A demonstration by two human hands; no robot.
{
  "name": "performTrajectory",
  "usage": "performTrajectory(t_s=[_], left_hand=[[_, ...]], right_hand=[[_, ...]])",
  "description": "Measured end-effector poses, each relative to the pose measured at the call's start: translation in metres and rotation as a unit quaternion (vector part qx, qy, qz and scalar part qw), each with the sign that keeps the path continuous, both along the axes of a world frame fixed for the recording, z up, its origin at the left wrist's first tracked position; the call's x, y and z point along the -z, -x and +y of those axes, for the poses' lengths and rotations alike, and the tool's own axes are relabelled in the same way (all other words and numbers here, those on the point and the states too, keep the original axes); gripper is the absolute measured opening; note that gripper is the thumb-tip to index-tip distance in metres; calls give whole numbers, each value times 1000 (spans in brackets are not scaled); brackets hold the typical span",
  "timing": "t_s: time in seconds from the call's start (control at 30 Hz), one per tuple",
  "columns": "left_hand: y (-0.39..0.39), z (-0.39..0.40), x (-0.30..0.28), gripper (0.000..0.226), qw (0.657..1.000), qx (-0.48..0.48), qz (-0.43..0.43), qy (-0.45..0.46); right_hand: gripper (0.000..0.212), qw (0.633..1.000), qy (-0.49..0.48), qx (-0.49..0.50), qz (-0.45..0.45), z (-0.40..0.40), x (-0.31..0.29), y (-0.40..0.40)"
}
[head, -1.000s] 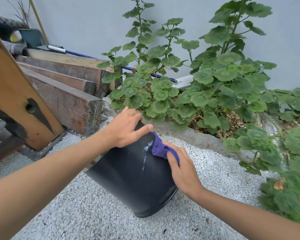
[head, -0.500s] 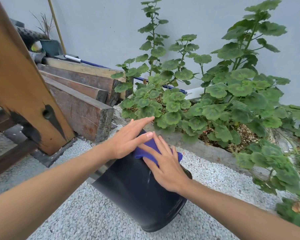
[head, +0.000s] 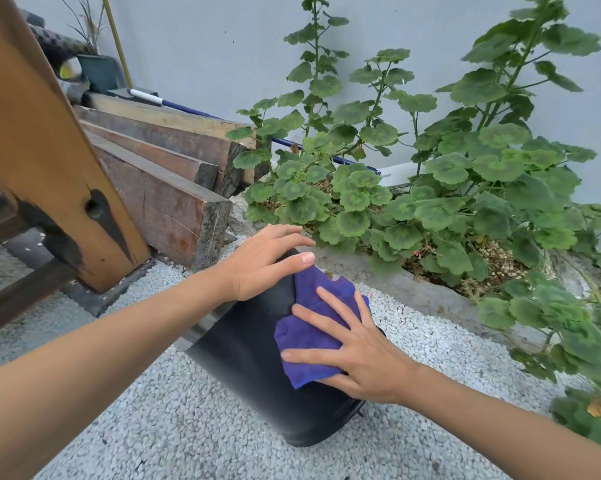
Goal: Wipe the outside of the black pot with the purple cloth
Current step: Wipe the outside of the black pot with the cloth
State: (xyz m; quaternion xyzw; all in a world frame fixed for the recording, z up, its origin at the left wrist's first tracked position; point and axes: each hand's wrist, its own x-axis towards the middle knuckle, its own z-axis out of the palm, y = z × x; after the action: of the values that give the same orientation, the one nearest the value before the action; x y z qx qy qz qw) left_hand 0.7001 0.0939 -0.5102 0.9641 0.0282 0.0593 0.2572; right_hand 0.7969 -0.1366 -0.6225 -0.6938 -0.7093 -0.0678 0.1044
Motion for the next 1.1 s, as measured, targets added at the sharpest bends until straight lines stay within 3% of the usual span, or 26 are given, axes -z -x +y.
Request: performTrajectory(t_s=[0.17,0.3,0.6,0.7,0.8,0.9,1.0,1.1], left_hand=[[-6,0,2,60,999,4,-2,-53],[-8,-2,7,73,994,15,-19,-105],[-11,-9,13,73,983,-1,-28,-180],[-11,-8,18,64,968,-26,-21,-249],[-12,-6,22,57,954,-51,2,-294],[-12,-6,18,72,954,-65,22,-292],[-14,-9,13,77,958,-73,31,-276],[-22,-9,7,74,954,-77,25,-288]], right_hand=[[50,996,17,-26,-79,-28,17,-1],[61,990,31,-41,-134,-49,27,3],[51,989,30,-63,-128,-73,25,-1],[40,999,-5,-18,-31,-79,25,1],[30,983,-68,67,155,-76,21,5],[25,923,-148,167,313,-63,8,9],[25,822,-202,258,466,-46,-9,8],[34,753,-237,309,530,-33,-20,1]])
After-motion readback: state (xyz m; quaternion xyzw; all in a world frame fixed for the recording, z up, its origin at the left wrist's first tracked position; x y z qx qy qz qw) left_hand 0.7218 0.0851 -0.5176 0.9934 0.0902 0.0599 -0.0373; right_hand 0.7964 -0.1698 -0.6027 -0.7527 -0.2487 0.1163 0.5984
